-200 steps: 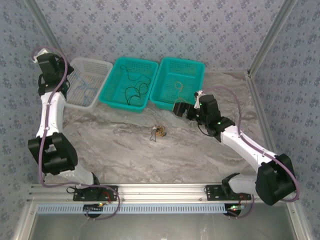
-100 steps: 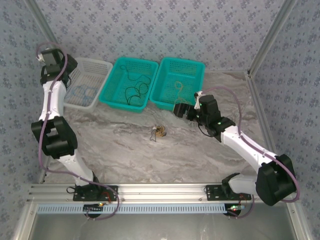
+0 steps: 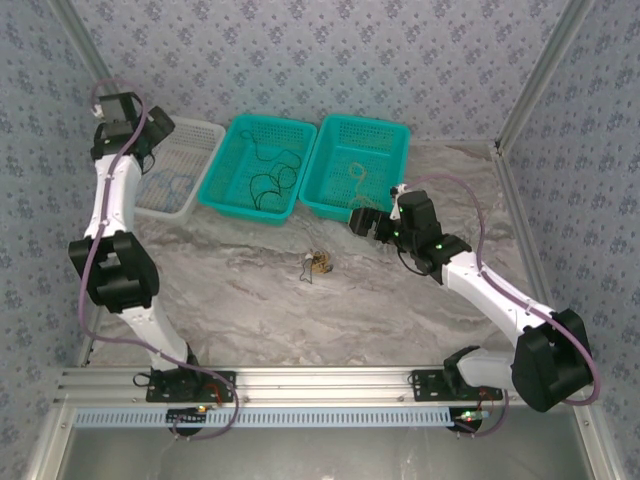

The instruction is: Untangle the cables

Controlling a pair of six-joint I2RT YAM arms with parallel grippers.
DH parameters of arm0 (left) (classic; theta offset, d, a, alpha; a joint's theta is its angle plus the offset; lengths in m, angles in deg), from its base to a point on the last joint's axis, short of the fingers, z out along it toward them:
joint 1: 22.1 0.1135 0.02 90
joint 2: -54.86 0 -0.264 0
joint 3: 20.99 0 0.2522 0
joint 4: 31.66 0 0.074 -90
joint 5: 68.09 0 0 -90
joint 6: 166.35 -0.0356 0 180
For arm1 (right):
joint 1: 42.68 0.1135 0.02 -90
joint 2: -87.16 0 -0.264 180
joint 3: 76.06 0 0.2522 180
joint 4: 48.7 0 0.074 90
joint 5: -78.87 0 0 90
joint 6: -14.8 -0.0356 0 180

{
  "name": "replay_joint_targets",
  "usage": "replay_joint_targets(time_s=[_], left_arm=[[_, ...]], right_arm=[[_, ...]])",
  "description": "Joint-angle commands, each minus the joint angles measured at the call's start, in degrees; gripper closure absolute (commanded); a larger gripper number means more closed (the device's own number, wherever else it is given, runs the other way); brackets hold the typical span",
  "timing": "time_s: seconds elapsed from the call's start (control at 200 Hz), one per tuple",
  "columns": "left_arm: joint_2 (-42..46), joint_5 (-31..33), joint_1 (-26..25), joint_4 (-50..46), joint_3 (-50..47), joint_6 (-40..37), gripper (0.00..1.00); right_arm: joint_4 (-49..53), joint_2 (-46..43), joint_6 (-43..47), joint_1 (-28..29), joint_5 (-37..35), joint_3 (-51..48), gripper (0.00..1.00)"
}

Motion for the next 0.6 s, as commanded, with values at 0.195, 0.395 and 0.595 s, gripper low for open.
replay_joint_targets(time_s=[0.195, 0.395, 0.595], left_arm=[[15.62, -3.73, -7.30, 21.64, -21.05, 0.58, 0.01], [25.61, -2.87, -10.90, 32.44, -36.78, 5.84, 0.01], [35.31, -2.68, -15.29, 35.54, -47.72, 8.68, 0.01]], right_arm=[[2.21, 0.69, -4.20, 1.07, -1.12, 0.95, 0.00], [2.59, 4.02, -7.25, 3.40, -2.29, 1.21, 0.01], [-0.12, 8.13, -11.99, 6.66, -2.57, 0.89, 0.04]])
